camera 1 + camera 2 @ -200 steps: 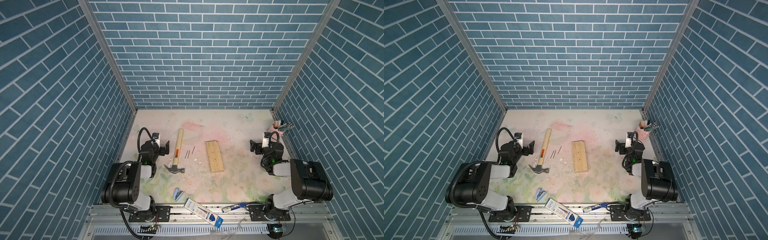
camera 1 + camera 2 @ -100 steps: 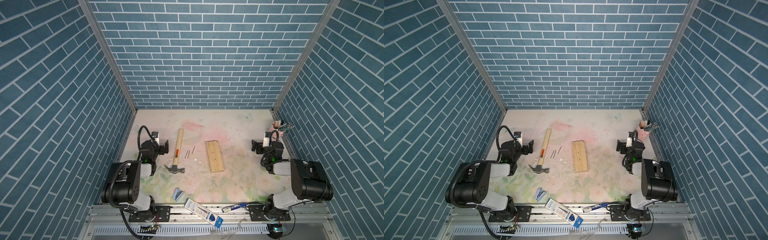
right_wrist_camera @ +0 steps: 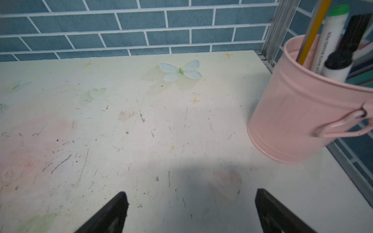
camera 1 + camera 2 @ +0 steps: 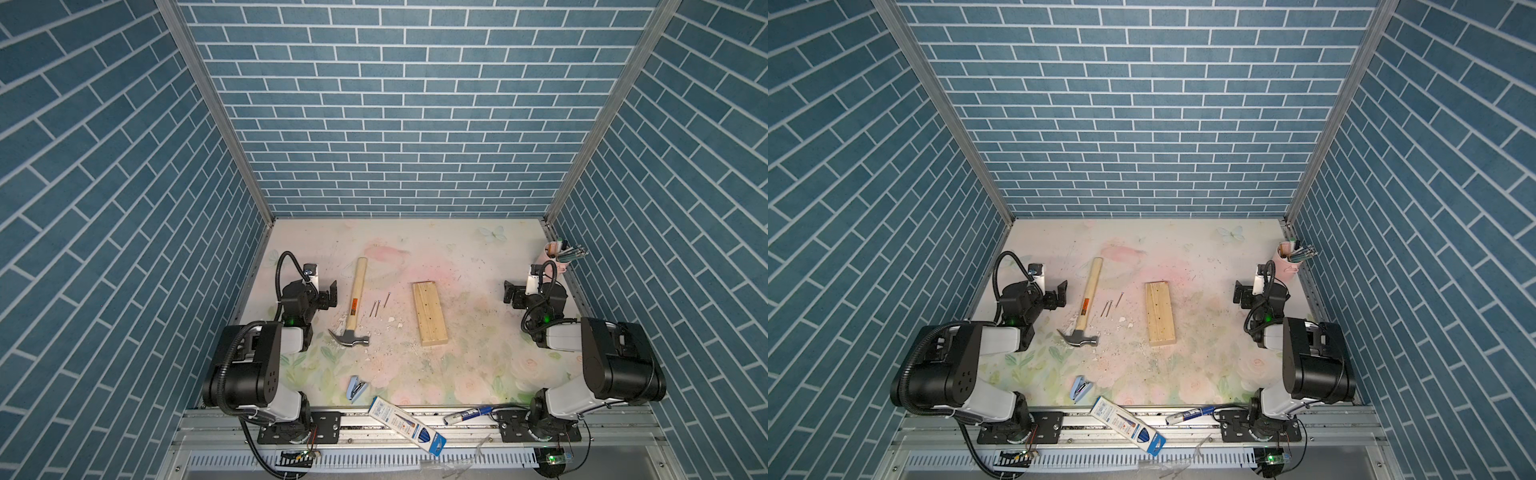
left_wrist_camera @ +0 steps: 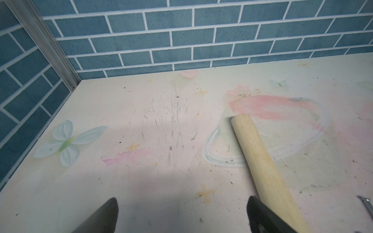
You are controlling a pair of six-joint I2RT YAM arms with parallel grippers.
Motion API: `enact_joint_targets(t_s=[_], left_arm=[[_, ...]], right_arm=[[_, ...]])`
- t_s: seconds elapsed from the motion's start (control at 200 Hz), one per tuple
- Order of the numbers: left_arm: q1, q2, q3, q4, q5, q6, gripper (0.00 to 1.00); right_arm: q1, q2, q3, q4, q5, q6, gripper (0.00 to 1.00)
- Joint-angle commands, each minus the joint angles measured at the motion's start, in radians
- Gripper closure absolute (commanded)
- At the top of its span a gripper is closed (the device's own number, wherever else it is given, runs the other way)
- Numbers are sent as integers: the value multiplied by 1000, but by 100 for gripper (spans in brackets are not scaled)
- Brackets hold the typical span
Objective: Use a claw hammer to pull out a nail
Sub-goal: Reset both arms
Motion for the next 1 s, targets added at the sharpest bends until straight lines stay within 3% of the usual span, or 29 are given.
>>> enact_joint_targets(t_s=[0.0, 0.19, 0.33, 0.41, 0.485, 0.54, 0.63, 0.775, 0.875, 0.995], left_arm=[[5, 6, 16, -7, 1, 4, 1], [5, 4, 12, -5, 3, 4, 1], [5, -6, -58, 110, 126, 55, 1], [5, 2, -78, 168, 99, 39, 1], [5, 1, -22, 59, 44, 18, 1], [4, 6, 23, -23, 24, 19, 1], [5, 5, -22, 65, 59, 24, 1], [5, 4, 8, 5, 55, 26, 1], [4, 7, 8, 13, 38, 18, 1], [4, 7, 14, -2, 34, 19, 1]], right_arm=[[6, 3, 2, 18, 8, 4, 1], [5, 3, 3, 19, 7, 3, 1], [6, -1, -20, 54, -17, -6, 1], [5, -9, -67, 135, -90, -35, 1], [4, -8, -72, 143, -100, -38, 1], [4, -4, -51, 110, -87, -34, 1], [3, 2, -14, 47, -56, -18, 1], [3, 1, -10, 39, -33, -13, 1], [4, 5, 16, -5, 88, 31, 1], [6, 4, 16, -5, 93, 29, 1]])
